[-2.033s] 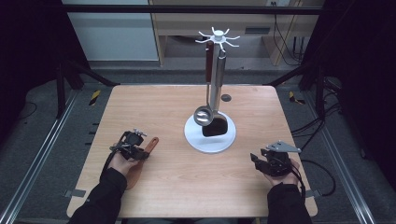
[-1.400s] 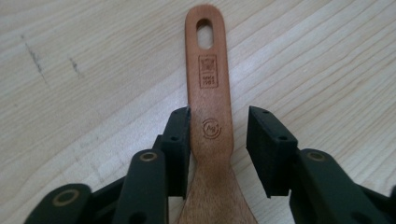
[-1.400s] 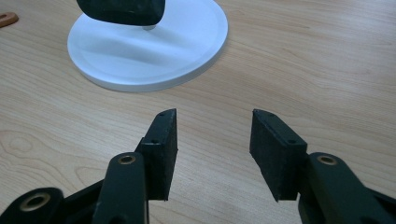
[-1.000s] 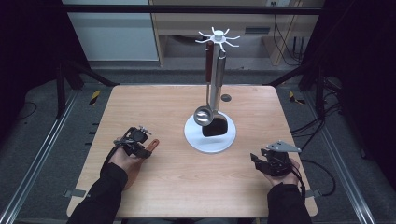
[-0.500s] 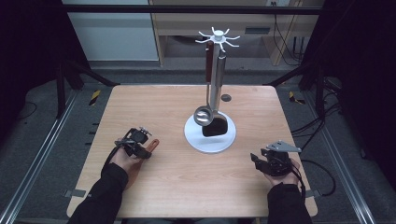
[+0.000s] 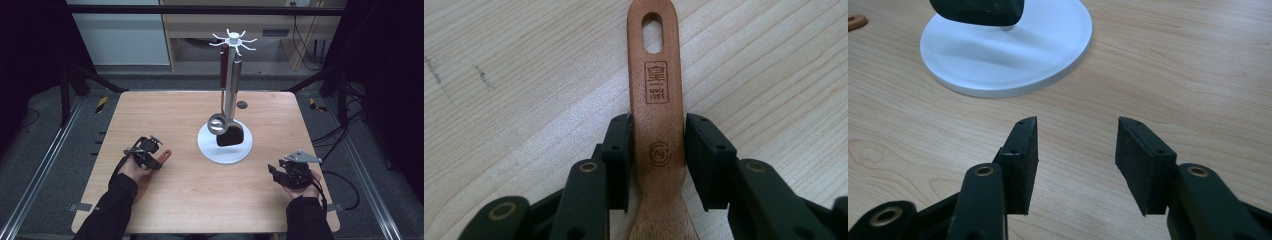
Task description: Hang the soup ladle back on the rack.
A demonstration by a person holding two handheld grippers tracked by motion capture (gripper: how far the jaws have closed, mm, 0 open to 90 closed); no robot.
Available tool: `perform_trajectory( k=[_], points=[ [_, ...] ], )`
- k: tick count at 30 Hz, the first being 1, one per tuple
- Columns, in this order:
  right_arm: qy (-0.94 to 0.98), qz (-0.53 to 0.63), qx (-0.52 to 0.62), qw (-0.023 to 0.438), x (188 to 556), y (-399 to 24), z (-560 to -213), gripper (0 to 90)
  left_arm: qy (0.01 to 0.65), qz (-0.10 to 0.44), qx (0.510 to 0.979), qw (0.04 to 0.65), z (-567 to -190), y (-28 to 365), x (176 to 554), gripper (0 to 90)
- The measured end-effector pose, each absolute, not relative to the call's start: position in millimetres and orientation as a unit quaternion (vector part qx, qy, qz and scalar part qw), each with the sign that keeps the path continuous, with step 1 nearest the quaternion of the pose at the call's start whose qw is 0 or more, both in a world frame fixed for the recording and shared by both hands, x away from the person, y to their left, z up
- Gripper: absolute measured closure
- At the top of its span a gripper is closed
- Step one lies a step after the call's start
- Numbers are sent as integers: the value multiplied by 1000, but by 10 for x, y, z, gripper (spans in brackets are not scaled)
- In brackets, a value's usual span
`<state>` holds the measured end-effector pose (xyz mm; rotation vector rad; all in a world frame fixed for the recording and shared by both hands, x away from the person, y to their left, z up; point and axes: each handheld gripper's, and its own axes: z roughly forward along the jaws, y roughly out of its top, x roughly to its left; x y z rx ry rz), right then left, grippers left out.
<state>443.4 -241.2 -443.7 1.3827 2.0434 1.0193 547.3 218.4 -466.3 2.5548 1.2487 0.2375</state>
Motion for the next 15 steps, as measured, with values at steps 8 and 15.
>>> perform_trajectory(
  k=[8, 15],
  points=[
    [744, 372, 504, 233, 4437, -2413, -4435, 517, 429, 83, 888, 146, -4667, 2178, 5471, 628],
    [744, 372, 504, 233, 4437, -2410, -4435, 518, 426, 85, 888, 152, -4668, 2183, 5463, 650]
  ],
)
